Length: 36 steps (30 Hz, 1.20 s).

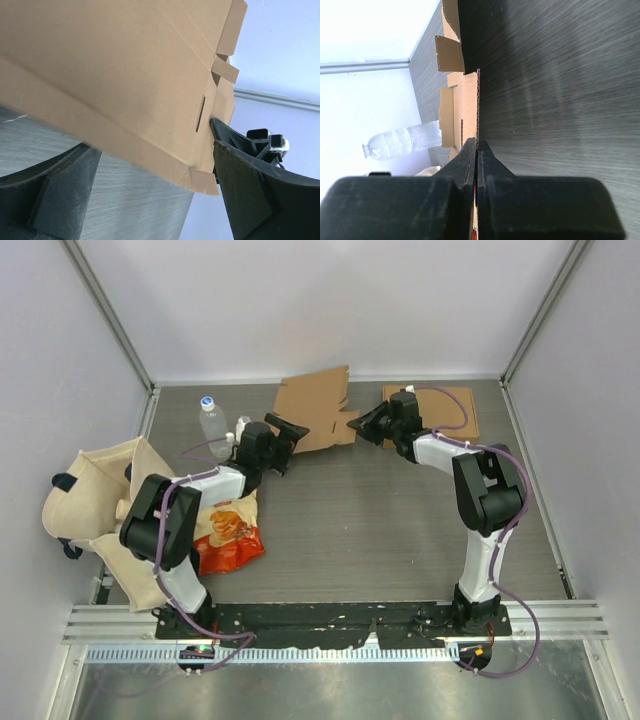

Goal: Fold the paper box

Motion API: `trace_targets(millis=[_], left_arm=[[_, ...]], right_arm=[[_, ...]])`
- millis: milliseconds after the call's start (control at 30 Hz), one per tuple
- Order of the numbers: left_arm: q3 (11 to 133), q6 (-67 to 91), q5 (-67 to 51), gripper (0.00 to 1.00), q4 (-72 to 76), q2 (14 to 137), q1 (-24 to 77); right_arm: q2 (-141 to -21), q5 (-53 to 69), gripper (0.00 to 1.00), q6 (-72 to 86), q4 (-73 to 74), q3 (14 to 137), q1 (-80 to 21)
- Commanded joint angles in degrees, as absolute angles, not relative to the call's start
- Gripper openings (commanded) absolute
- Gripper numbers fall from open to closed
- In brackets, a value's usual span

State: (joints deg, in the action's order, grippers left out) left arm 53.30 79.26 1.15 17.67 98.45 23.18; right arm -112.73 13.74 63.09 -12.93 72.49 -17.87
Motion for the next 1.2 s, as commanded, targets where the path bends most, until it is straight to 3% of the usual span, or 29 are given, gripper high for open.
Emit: trace_targets(millis=[0, 100, 133, 200, 233, 300, 333, 433, 500, 533, 700, 967, 1167], left_arm=[[54.0, 81.6, -2.7, 1.0, 24.8, 103.1, 23.0], [55.5, 82.2, -4.6, 0.94, 27.6, 106.5, 22.9], [55.8, 81.4, -5.0, 0.77, 29.4, 106.9, 22.9], [55.5, 78.5, -4.9, 0.6, 31.2, 106.6, 22.9], [55.3, 76.9, -4.3, 0.47, 33.6, 106.1, 23.2], [55.3, 70.7, -3.7, 0.35, 34.5, 104.8, 23.7], [56.8, 68.2, -3.0, 0.25, 31.6, 102.9, 23.7], [61.1, 59.4, -3.9, 0.11, 22.5, 98.8, 24.1], [63.5, 54.5, -3.9, 0.05, 13.0, 96.3, 24.4], [66.4, 49.6, -4.0, 0.04, 9.3, 93.8, 24.7], [73.6, 37.5, -14.3, 0.0, -18.1, 86.0, 24.7], [76.6, 10.0, -26.9, 0.05, -52.1, 66.0, 24.8], [76.3, 3.6, -31.0, 0.0, -56.8, 64.1, 24.8]], right_arm=[[-109.6, 17.9, 0.01, 66.4, -19.4, 70.8, -18.4], [-107.8, 18.1, 0.01, 66.7, -20.0, 68.9, -18.4], [-107.1, 18.2, 0.01, 66.2, -19.7, 67.7, -18.5], [-103.7, 17.8, 0.01, 64.3, -18.6, 65.8, -18.5], [-102.1, 17.2, 0.06, 62.8, -16.6, 63.7, -18.1], [-96.9, 16.5, 0.16, 56.3, -13.6, 61.9, -17.6], [-95.0, 16.5, 0.28, 53.9, -11.2, 60.7, -17.1], [-87.6, 16.7, 0.49, 40.6, 1.6, 62.7, -16.9], [-83.6, 12.0, 0.57, 30.6, 9.2, 64.8, -17.1], [-80.0, 10.6, 0.65, 26.6, 15.2, 67.0, -17.1], [-74.4, 15.1, 0.83, 0.4, 25.7, 79.2, -17.1], [-78.2, 34.1, 0.93, -15.0, 40.4, 99.4, -18.6], [-80.5, 35.3, 0.93, -16.0, 42.7, 101.8, -30.3]])
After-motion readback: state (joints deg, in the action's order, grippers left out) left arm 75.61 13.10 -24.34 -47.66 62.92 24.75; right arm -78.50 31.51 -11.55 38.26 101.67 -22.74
